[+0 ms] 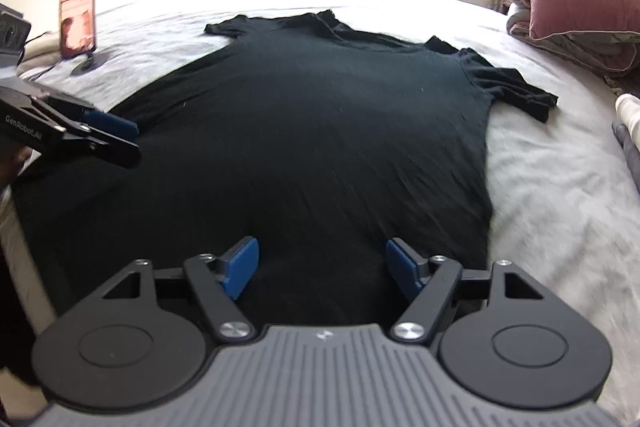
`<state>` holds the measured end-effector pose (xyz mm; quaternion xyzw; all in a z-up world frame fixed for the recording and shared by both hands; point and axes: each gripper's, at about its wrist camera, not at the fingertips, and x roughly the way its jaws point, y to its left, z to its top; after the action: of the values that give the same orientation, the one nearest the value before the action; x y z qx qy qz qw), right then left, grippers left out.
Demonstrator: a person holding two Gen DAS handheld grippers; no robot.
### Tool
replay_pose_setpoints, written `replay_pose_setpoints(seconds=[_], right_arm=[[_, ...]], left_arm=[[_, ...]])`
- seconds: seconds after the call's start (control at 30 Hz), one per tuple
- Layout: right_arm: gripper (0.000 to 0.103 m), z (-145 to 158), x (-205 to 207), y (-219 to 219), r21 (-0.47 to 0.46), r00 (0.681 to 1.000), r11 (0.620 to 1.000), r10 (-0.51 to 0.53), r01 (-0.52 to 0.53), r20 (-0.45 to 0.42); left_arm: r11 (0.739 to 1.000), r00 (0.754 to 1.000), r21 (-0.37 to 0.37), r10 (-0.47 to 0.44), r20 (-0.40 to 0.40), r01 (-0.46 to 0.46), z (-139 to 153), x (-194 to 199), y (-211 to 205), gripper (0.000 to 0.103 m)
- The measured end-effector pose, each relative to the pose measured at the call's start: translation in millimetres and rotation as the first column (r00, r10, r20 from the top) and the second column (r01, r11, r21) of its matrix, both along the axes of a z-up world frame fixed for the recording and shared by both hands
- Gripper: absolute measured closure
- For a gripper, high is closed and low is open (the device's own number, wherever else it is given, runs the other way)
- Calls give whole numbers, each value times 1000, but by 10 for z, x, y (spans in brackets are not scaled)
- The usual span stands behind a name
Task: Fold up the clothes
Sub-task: 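Open both grippers and release the flattened shirt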
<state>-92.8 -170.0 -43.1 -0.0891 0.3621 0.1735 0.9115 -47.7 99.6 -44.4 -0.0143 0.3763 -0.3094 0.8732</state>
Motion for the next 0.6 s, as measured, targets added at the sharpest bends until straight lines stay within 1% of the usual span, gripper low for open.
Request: replay_pose_setpoints(seconds=[0.07,0.13,0.17,0.2,0.23,0.3,0.37,0.43,0.5,0.53,0.57,0.6], right_arm=[[27,56,-17,-73,-17,999,999,34,-35,-28],[27,113,-33,-145,-34,996,997,68,-70,-58],[27,141,-42,-181,-42,994,995,85,-88,-72],[27,184,6,-181,-41,993,995,93,-96,-67],[27,244,95,-168,-31,994,995,95,-97,-54],[27,354,343,-111,-11,996,996,90,-90,-27],[27,447,665,-22,7,997,997,73,-73,-1],[27,540,988,67,24,998,998,55,-56,25],[28,549,1332,210,1,998,999,47,-47,45],[30,546,1497,285,-7,998,999,45,-45,51],[39,543,1663,359,-15,997,999,44,-43,57],[49,531,1822,403,-5,998,999,36,-36,56]], left_arm=[[997,997,32,-72,-36,73,73,-35,32,30],[988,986,49,-143,-89,148,151,-33,79,29],[985,980,40,-161,-116,167,199,7,120,29],[985,978,24,-164,-130,168,253,59,160,29],[988,981,7,-149,-125,151,310,141,197,29],[996,993,-19,-87,-83,85,413,388,255,29],[999,999,-33,-4,-48,2,477,707,284,29],[995,995,-38,93,-18,-94,514,1079,294,31],[983,984,-41,180,3,-180,539,1450,287,33],[975,976,-41,220,10,-219,546,1634,277,39],[966,966,-42,258,12,-257,547,1811,263,43],[955,956,-43,294,9,-293,539,1982,251,50]])
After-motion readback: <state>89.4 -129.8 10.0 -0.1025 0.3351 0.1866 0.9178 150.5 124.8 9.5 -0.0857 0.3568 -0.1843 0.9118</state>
